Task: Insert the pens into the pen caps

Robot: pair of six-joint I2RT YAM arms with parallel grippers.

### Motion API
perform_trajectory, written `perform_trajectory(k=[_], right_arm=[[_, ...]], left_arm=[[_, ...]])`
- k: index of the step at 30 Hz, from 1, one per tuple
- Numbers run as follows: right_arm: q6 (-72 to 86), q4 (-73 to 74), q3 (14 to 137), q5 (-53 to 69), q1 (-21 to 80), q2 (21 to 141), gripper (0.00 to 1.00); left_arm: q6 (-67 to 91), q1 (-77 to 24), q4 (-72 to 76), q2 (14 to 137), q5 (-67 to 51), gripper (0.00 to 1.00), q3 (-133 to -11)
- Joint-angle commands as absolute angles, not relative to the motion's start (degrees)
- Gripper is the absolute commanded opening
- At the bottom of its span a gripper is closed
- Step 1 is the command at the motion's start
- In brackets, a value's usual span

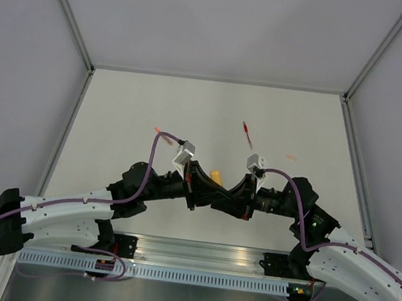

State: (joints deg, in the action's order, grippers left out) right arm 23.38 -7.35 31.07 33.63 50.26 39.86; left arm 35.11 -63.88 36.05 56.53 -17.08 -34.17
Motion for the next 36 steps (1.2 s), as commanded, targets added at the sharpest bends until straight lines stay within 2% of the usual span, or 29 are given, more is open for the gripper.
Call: perform_trajectory(k=[1, 5, 10, 16, 36], right_arm=[[22.9, -13.1, 34.2, 34.5, 50.5, 39.9, 0.0], [22.8, -12.4, 34.6, 34.6, 50.5, 41.2, 0.0], [23.3, -12.7, 35.1, 36.6, 50.6, 43.0, 0.0], [23.8, -12.9, 35.2, 37.9, 50.5, 43.3, 0.0], [27.3, -18.7, 33.3, 43.2, 50.6, 41.1, 0.0]], left_arm=[[33.6, -64.2, 32.2, 54.9, -19.5, 0.02, -36.5], [33.7, -64.2, 30.7, 52.7, -20.5, 0.02, -38.6], [32.1, -64.2, 23.4, 51.5, -20.3, 0.02, -47.4], [30.2, -64.1, 19.8, 51.2, -15.9, 0.02, -54.2], [24.9, -64.0, 17.8, 54.4, -10.7, 0.02, -54.5]])
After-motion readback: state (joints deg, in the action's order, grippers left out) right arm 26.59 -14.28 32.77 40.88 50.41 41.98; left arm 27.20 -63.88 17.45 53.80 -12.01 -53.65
